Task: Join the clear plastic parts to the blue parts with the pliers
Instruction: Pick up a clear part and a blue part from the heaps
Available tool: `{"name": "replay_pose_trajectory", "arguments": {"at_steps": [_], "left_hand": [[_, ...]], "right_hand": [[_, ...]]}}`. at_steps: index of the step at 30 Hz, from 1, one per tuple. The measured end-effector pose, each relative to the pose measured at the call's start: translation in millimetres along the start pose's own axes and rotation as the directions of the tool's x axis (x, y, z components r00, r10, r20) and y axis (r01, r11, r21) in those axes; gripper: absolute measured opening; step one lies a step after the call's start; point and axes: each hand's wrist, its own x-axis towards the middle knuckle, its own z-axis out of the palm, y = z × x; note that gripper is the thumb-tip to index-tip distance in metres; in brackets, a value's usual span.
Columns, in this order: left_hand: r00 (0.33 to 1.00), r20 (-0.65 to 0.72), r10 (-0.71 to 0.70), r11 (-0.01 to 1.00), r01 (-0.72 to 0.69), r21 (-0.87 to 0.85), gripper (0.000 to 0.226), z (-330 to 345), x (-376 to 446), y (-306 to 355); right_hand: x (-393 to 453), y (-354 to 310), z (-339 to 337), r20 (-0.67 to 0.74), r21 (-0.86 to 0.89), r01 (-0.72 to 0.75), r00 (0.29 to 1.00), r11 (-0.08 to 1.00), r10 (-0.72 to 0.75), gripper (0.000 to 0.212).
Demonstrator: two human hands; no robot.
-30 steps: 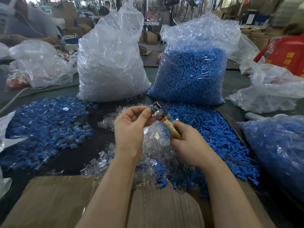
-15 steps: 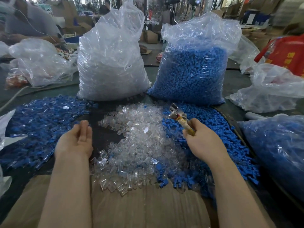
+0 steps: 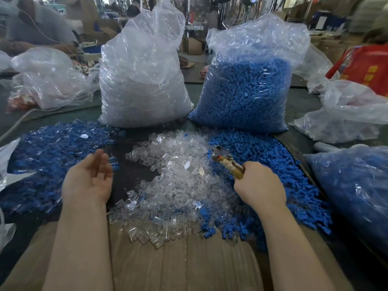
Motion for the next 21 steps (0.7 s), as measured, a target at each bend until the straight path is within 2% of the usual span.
{"name": "replay_pose_trajectory", "arguments": {"at_steps": [1,3,5,8,9,11,15,21], "left_hand": [[1.0,0.006,-0.006,1.0,0.006,0.029,0.011,3,3,-2],[0.997,0.073,0.028,0.95,-0.049,0.307,0.008,17,-4,-4],[0.98,0.184,0.077,0.775,-0.175,0.608,0.011,25,-6,-13],[0.942,0.335,-0.012,0.41,-0.301,0.861,0.012,30,-11,-27],[0.935,0.348,-0.064,0.302,-0.314,0.9,0.016,33,-12,-29],[0.92,0.357,-0.163,0.175,-0.329,0.928,0.023,38,-13,-28],[0.881,0.401,-0.25,0.081,-0.394,0.916,0.027,37,-14,-24],[0.902,0.402,-0.158,-0.074,-0.417,0.906,0.014,35,-14,-23]], "right_hand": [[-1,-1,1,0.0,-0.017,-0.007,1.0,1.0,0.007,0.019],[-1,-2,2,0.0,-0.047,-0.025,1.0,0.999,0.025,0.016],[-1,-2,3,0.002,-0.073,-0.025,1.0,0.997,0.026,0.015],[-1,-2,3,0.018,-0.085,-0.01,1.0,0.996,0.011,0.017],[-1,-2,3,0.026,-0.085,-0.005,1.0,0.996,0.007,0.018],[-1,-2,1,0.05,-0.08,0.004,0.999,0.997,0.0,0.019],[-1,-2,1,0.057,-0.075,0.012,0.998,0.997,-0.008,0.016],[-1,-2,-1,0.079,-0.09,0.029,0.997,0.996,-0.022,0.021]]}}
